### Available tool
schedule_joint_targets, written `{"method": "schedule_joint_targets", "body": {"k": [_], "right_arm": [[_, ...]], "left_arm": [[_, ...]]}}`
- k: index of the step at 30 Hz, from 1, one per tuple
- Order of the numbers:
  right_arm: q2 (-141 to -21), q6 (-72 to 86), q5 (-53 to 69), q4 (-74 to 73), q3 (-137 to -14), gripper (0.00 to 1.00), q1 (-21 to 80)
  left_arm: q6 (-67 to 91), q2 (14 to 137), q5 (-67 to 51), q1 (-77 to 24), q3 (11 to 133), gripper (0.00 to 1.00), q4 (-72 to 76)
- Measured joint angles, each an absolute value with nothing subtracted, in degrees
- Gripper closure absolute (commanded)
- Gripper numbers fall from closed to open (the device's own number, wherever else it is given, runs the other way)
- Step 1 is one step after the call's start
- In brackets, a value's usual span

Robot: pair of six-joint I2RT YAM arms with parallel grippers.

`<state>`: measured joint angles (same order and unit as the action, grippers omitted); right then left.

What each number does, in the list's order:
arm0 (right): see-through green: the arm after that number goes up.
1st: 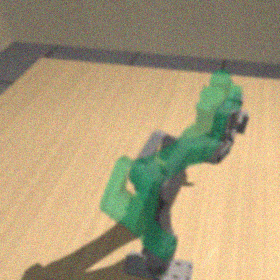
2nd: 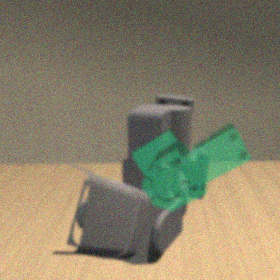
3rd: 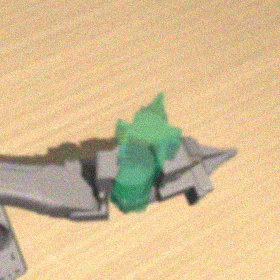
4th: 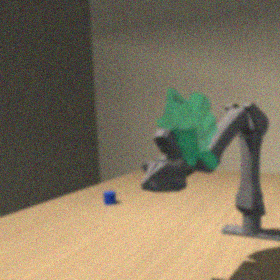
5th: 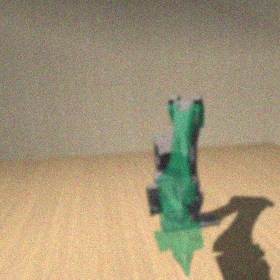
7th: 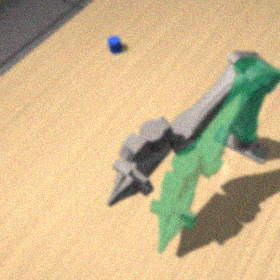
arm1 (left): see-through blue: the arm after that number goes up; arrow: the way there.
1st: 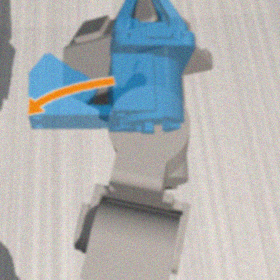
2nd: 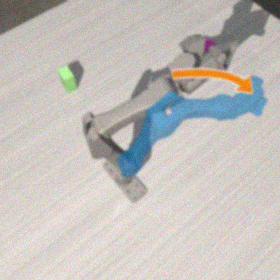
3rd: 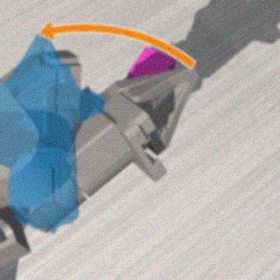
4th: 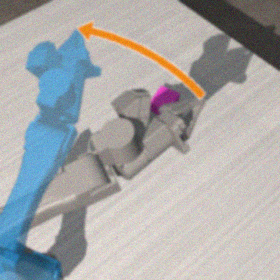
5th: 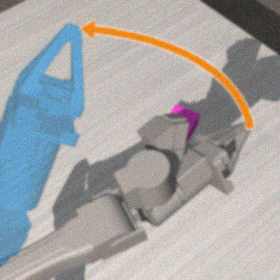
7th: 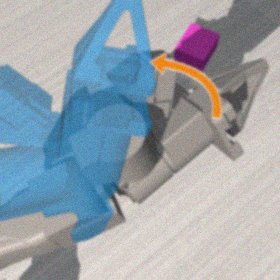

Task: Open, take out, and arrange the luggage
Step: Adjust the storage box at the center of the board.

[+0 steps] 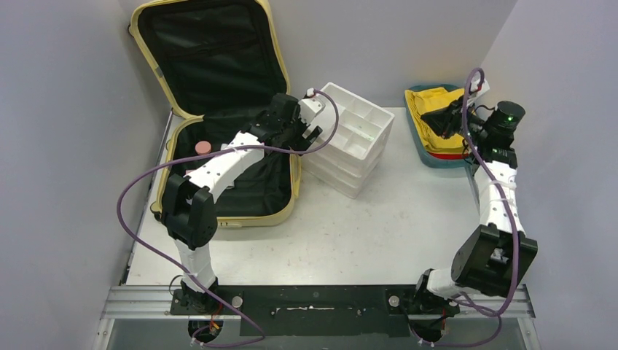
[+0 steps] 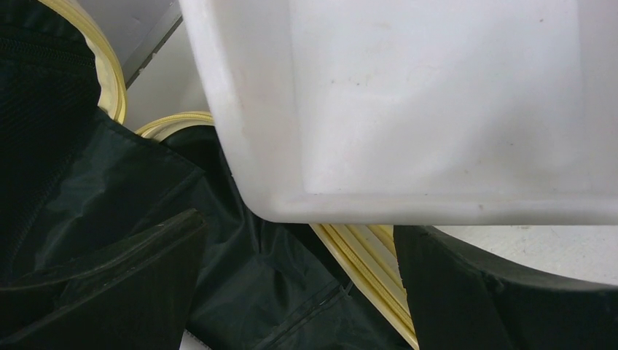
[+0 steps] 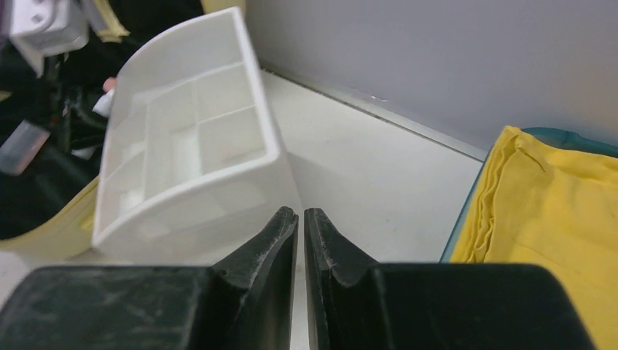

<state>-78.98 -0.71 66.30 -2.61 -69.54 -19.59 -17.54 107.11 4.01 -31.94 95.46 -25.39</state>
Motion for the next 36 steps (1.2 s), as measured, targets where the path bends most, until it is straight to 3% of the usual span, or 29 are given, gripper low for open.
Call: {"method": "schedule_joint_targets", "body": {"k": [8, 14, 20, 30, 36], "right_arm": [[-100.6, 8.2, 53.3, 4.4, -80.5, 0.92, -14.0], [-107.7, 10.0, 52.1, 3.8, -82.5, 0.93, -7.1], [-105.3, 9.0, 57.7, 1.7, -81.7, 0.93, -6.8], [-86.3, -1.7, 63.6, -13.2, -68.9, 0.93, -14.0], [-82.1, -2.8, 66.5, -17.5, -65.1, 0.92, -18.5]], "left_arm": [[-17.2, 107.1, 4.0, -31.5, 94.4, 0.03, -24.9], [-17.6, 107.8, 3.2, -31.4, 94.6, 0.03, -24.0], [-19.2, 114.0, 0.9, -31.7, 102.0, 0.03, -25.2], [-20.7, 124.0, -2.7, -36.1, 116.6, 0.03, -26.3], [-20.0, 125.7, -5.4, -37.7, 119.1, 0.03, -26.3]]}}
